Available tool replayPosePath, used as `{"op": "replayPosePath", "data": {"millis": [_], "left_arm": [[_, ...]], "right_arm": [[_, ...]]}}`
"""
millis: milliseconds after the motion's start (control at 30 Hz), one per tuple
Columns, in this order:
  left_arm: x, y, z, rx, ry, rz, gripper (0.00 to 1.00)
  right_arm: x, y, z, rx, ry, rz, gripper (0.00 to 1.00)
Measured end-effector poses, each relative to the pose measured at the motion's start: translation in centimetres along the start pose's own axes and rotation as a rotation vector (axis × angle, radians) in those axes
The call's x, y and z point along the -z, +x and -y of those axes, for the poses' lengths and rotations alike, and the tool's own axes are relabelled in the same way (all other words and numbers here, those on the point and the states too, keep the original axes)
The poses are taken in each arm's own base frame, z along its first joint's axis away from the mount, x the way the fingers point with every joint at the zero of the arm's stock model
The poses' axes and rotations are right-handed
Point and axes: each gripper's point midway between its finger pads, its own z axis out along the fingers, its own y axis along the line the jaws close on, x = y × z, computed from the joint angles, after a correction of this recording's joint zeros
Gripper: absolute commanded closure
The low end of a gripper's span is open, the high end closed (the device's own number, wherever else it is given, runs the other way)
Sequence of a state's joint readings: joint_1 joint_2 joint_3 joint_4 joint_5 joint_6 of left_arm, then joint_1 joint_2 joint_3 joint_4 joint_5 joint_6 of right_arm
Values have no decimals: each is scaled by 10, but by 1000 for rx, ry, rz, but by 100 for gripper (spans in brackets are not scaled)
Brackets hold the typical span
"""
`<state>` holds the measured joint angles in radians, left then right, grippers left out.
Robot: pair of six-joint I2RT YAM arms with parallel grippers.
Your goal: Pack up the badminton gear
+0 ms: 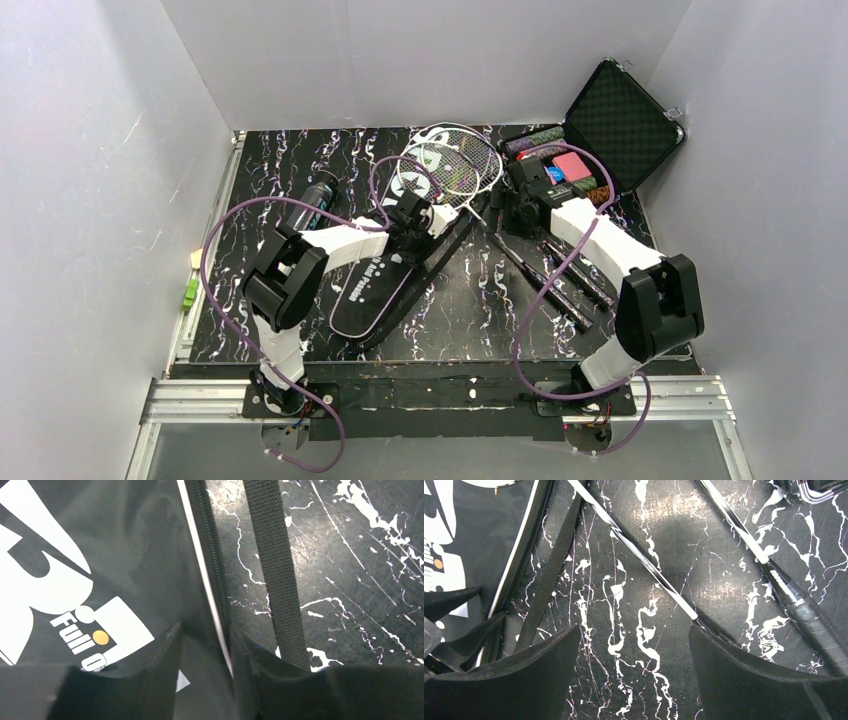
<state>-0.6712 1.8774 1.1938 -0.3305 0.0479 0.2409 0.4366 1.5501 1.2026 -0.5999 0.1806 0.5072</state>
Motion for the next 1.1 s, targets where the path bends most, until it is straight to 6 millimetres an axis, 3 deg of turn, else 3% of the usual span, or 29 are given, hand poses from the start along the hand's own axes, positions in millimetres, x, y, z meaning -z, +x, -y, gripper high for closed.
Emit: {"op": "replayPosePath", "data": {"millis": [67, 200, 300, 467, 800, 1100], "left_arm": [[0, -1, -1, 1, 5, 5, 83], [2, -1, -8, 21, 5, 12, 88], [6, 3, -14, 52, -3, 18, 100], [22, 11, -24, 124, -11, 15, 100], [79, 35, -38, 269, -49, 25, 100], [83, 44, -32, 288, -39, 7, 100]], "right_arm": [[-3, -2, 0, 8, 2, -3, 14], [-12, -9, -3, 31, 8, -9, 15], [-23, -13, -6, 51, 14, -22, 16], [-47, -12, -7, 99, 35, -67, 19], [-86, 5, -18, 230, 40, -160, 21], [-95, 8, -46, 315, -5, -167, 28]]}}
